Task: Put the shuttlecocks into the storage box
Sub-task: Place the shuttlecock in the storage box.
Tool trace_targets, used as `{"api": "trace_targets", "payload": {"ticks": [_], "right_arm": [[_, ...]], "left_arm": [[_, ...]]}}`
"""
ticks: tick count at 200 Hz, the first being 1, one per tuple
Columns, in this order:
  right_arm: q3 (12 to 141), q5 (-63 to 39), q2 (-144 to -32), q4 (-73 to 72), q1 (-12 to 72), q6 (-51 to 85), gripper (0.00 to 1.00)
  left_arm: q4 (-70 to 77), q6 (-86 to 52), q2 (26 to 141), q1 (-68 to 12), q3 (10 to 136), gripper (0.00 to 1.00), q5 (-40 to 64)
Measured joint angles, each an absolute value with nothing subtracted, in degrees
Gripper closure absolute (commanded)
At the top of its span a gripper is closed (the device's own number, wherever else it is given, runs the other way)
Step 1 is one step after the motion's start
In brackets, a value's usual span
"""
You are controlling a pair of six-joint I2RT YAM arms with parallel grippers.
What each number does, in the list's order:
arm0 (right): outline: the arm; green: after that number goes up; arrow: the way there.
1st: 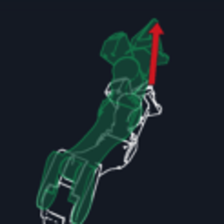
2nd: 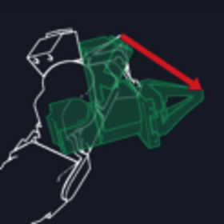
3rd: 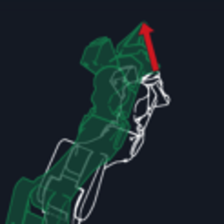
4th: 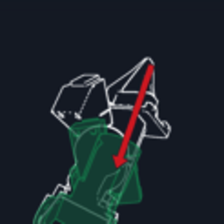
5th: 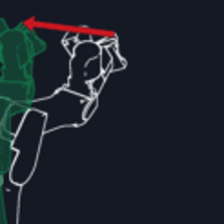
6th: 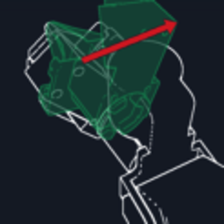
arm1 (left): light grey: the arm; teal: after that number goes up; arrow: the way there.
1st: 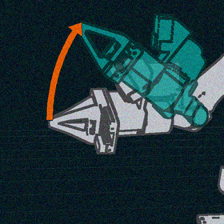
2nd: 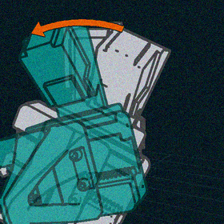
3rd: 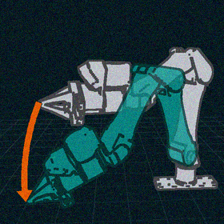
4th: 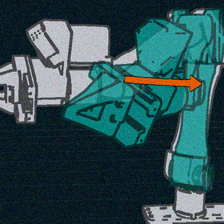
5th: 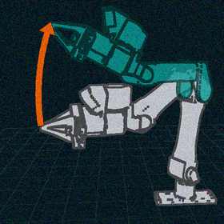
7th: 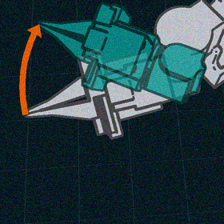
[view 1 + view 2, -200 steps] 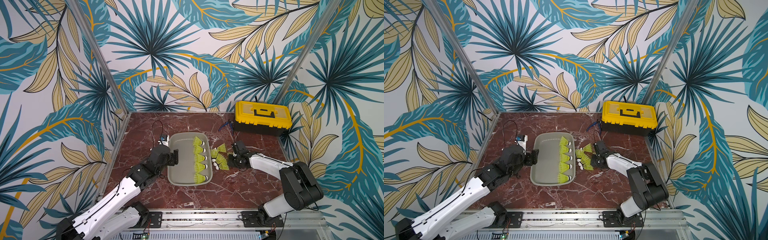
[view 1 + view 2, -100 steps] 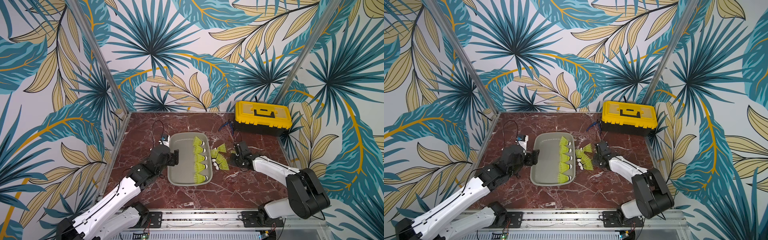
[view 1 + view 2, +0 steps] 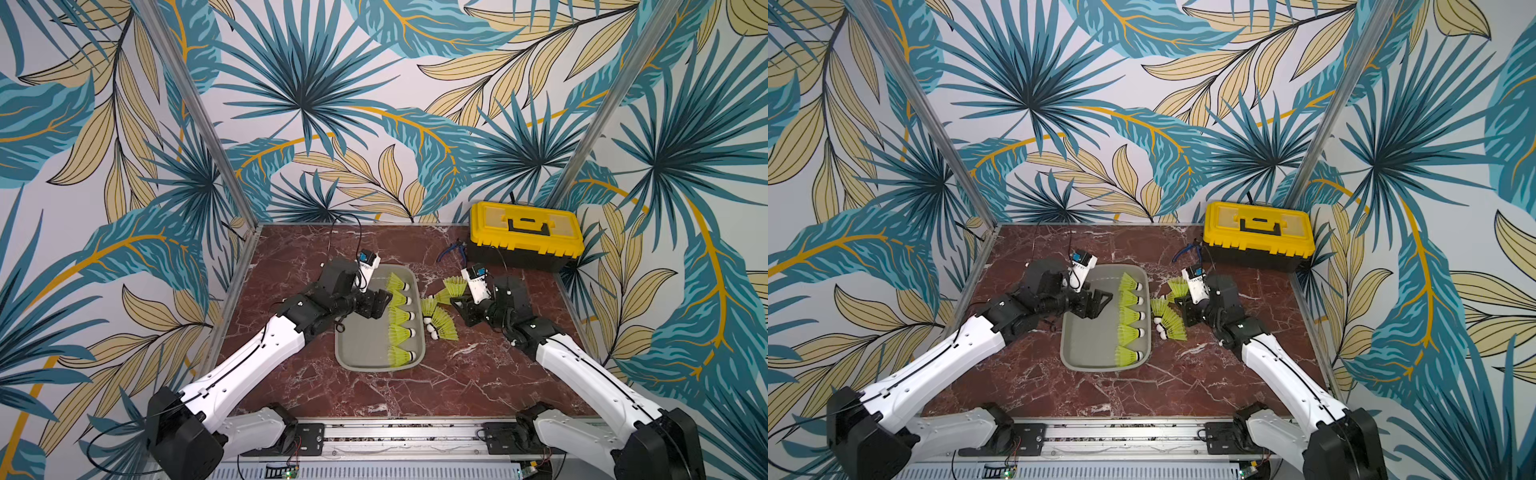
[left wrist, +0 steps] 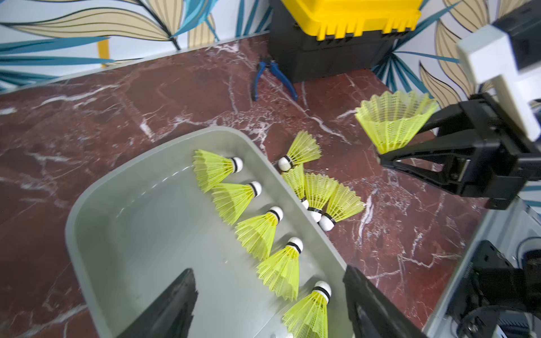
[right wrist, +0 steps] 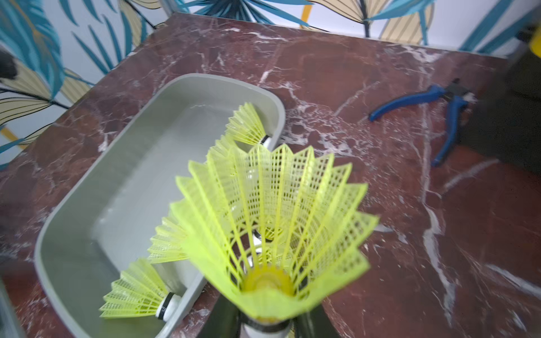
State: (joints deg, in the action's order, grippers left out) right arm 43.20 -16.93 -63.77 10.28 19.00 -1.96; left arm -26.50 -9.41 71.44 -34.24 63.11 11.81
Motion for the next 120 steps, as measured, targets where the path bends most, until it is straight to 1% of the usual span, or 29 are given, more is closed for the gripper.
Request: {"api": "trace_targets", "payload": {"ticks": [55,101,120], "right_arm": [[51.46,-28.8,-70.87,16.01,20.95,-8.69,0.78],[56.58,-33.58,-75.75,21.23,23.9,-12.67,0.78],[57.67,-34.96,-76.97,23.0,24.95,-13.85,0.78]], "left_arm": [[-29.06,-1.26,77.84,-34.13,71.55,0.22,22.57],[-31.14,2.96,79.33,-34.13,74.11,0.27,28.56],[-31.64,4.05,79.59,-34.13,74.13,0.28,30.13]]}}
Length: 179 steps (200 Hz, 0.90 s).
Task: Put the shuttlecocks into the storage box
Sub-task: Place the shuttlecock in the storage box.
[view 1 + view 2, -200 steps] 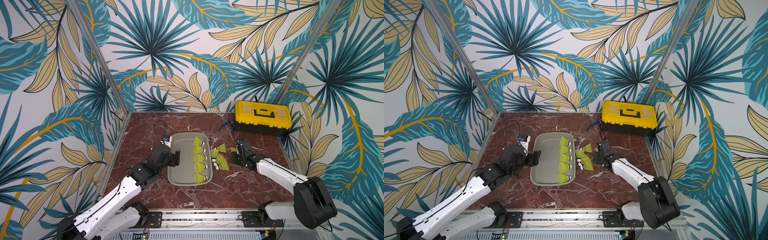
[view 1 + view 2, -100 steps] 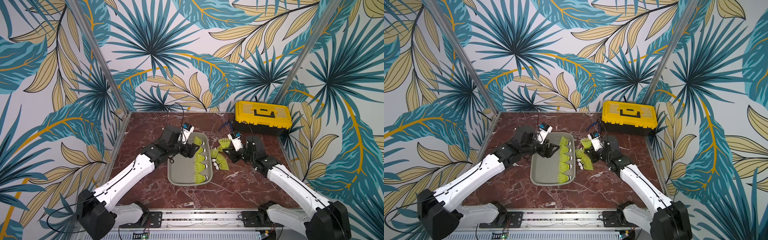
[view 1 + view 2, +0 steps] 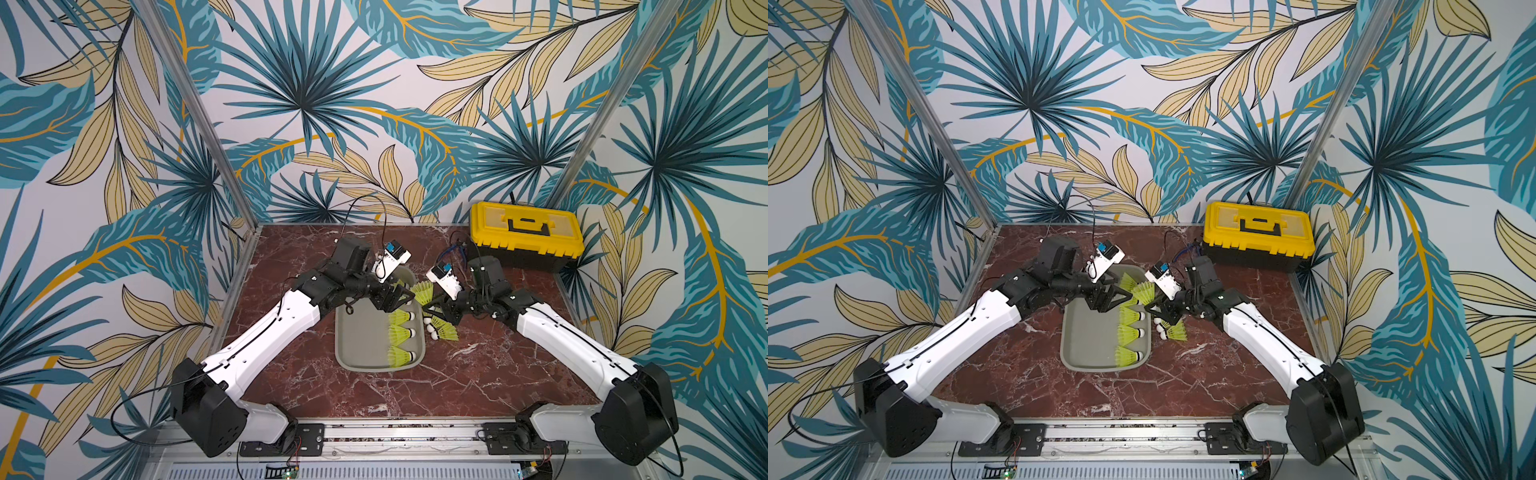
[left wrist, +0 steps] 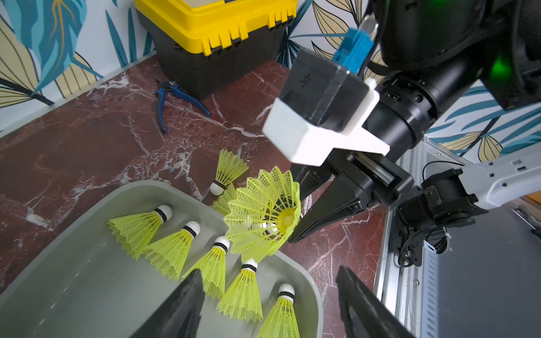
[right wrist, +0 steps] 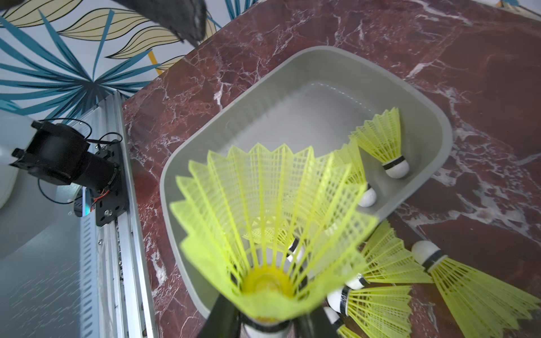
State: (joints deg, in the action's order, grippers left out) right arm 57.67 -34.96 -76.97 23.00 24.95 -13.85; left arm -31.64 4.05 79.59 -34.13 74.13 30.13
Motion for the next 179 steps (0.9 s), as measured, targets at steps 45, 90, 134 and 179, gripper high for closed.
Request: {"api": "trace_targets", "payload": {"ticks": [45,90,134,179], "right_arm": [[60.31,-38.06,-79.0,26.87,26.72,-16.27,0.78],[61.76,-39.51,-80.4,29.63,27.59,-17.82,0.78],[63.05,-39.48,-81.14,30.79,27.81,-18.41,0.77],[63.46,-39.42,-81.19,31.18,27.9,-18.46,0.69]], "left_arm": [[-32.51,5.87,80.77,-34.13,74.3,0.39,32.21],[-33.91,6.66,82.41,-34.11,74.32,0.5,35.62],[-35.66,6.92,83.7,-34.11,74.37,0.64,38.92],[-36.88,7.05,85.67,-34.06,75.05,0.95,40.88]]}}
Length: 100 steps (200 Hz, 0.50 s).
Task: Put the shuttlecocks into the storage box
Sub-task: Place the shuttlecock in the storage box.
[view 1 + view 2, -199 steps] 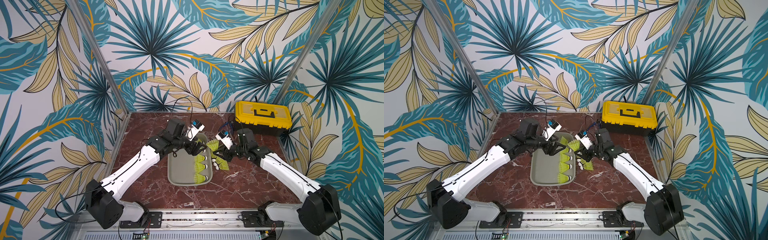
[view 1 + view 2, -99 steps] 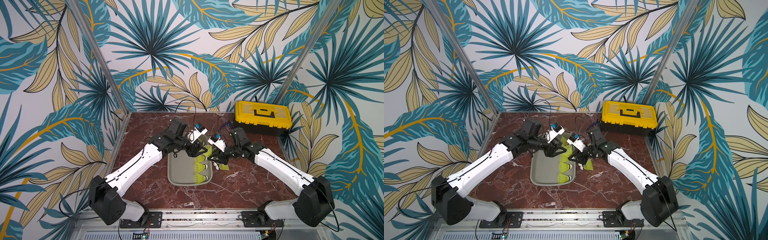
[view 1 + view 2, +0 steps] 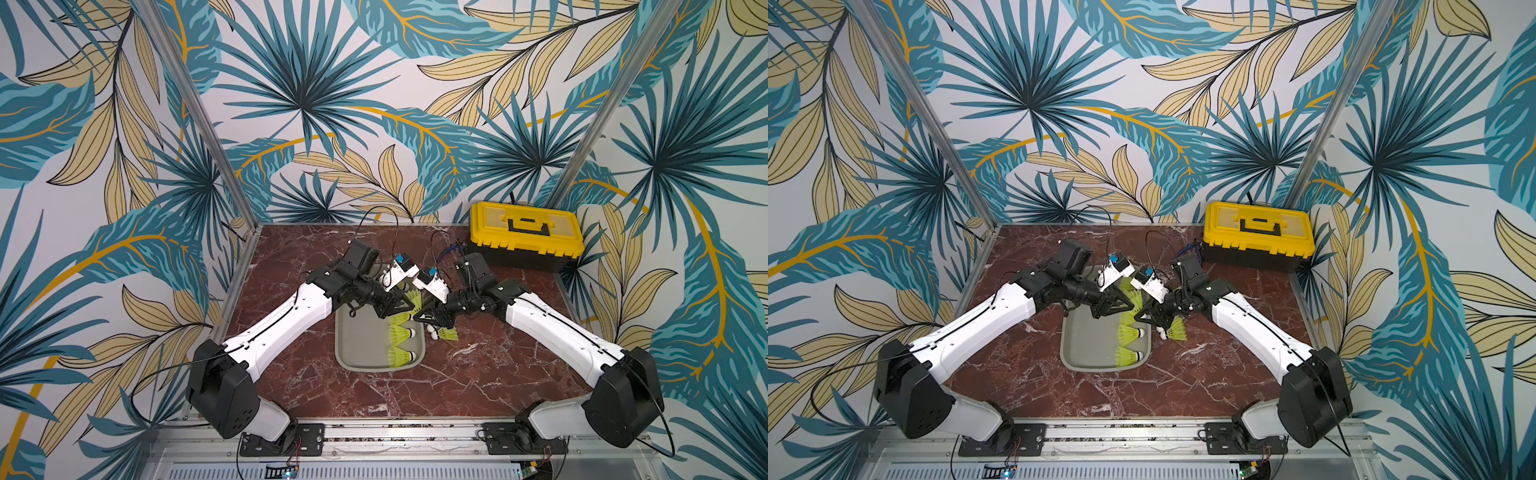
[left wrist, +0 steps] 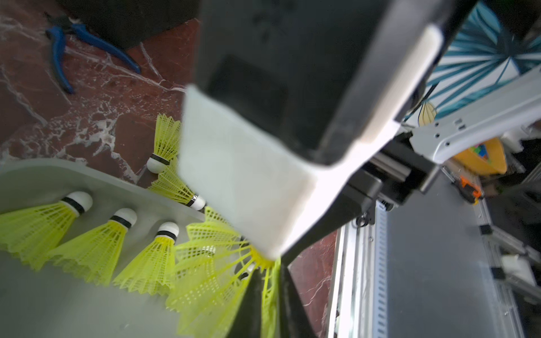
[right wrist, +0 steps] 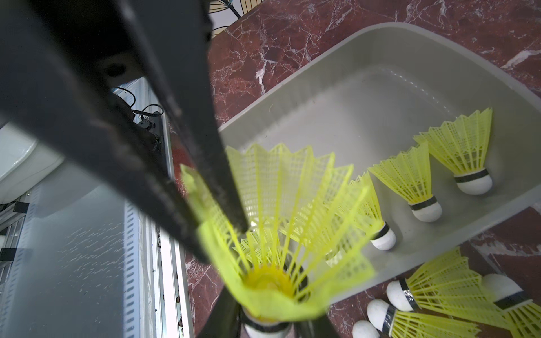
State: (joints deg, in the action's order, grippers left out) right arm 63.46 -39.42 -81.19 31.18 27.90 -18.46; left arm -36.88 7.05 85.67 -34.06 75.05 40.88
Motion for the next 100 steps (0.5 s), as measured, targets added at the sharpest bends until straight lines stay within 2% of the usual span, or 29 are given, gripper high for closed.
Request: {"api": "trace_targets", "payload": {"ticks": [16,35,48,71,100], "right_arm": [[63.44,-38.74,-81.21,31.07,27.92,-18.17,0.62],[63.16,-36.95,-81.19,29.93,27.97,-17.56,0.49],[62.06,-34.81,-80.68,28.1,27.97,-16.71,0.45],[58.52,-30.04,-78.3,23.88,27.97,-14.9,0.39],[52.8,-22.52,-73.36,17.37,27.97,-11.94,0.38]], "left_arm": [[-36.82,6.39,85.73,-34.06,75.05,1.0,41.12],[-35.48,4.82,85.71,-34.06,75.05,1.0,40.99],[-33.36,2.87,85.6,-34.06,74.91,1.0,39.94],[-28.51,-1.5,84.68,-34.06,73.71,1.0,36.45],[-21.71,-8.93,82.74,-33.12,70.17,1.0,30.63]]}}
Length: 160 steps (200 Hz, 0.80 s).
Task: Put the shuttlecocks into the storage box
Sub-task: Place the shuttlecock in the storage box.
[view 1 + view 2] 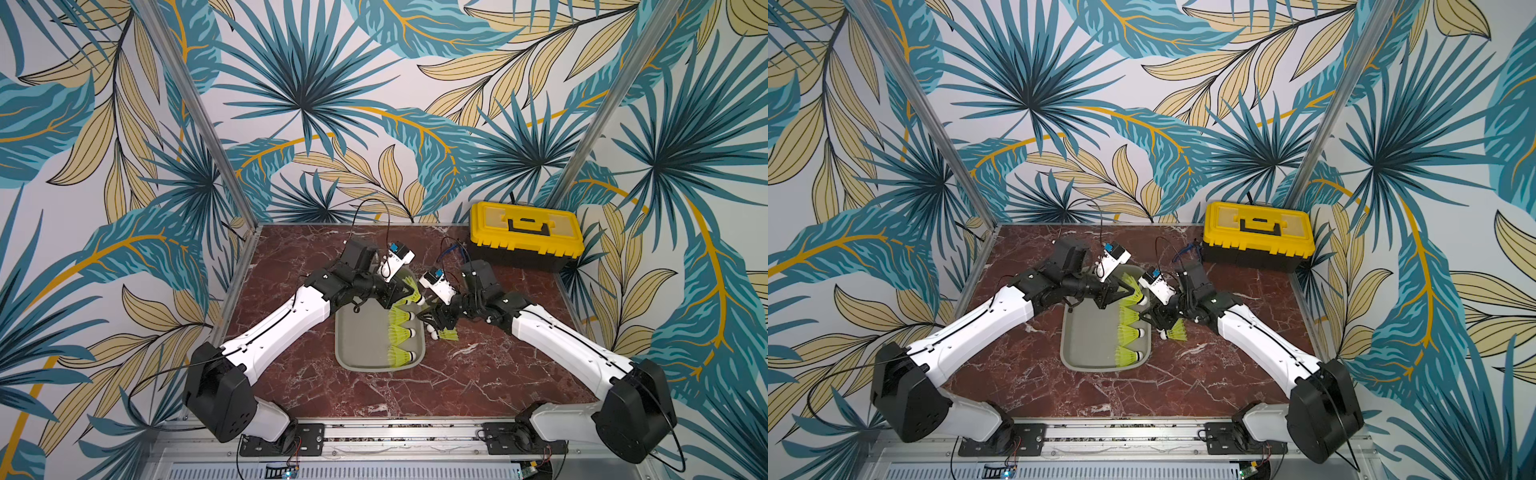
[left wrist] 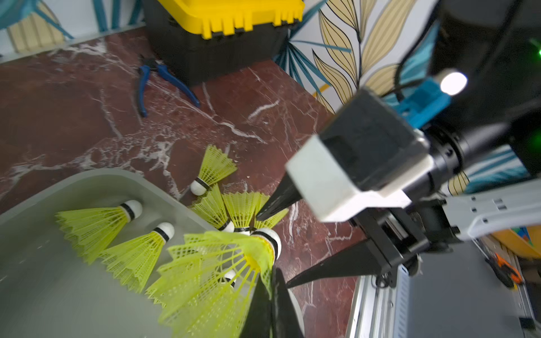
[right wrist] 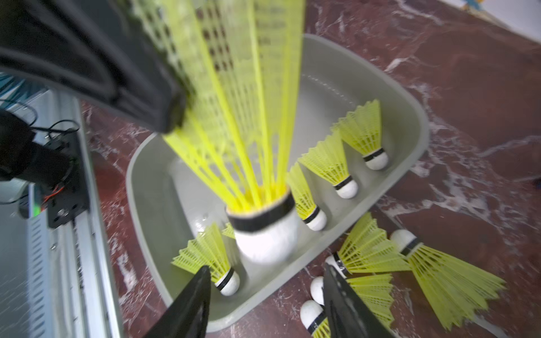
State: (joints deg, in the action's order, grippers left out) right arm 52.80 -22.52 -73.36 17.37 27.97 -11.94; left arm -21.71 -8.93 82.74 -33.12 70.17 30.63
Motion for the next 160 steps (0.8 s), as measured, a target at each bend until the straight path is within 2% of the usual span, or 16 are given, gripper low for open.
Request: {"api": "trace_targets", "payload": {"ticks": [72,160], "right_arm": [[40.93,-4.01,-60.42,3.77,27.97,-4.86,0.37],[37.78,3.68,-55.13,1.98,27.97,-2.52,0.37]], "left_arm": [[-13.32,-22.09,82.81,-24.12,64.79,1.0,23.09],[-11.68,-25.89,90.15,-18.96,62.33,1.0,20.45]]}}
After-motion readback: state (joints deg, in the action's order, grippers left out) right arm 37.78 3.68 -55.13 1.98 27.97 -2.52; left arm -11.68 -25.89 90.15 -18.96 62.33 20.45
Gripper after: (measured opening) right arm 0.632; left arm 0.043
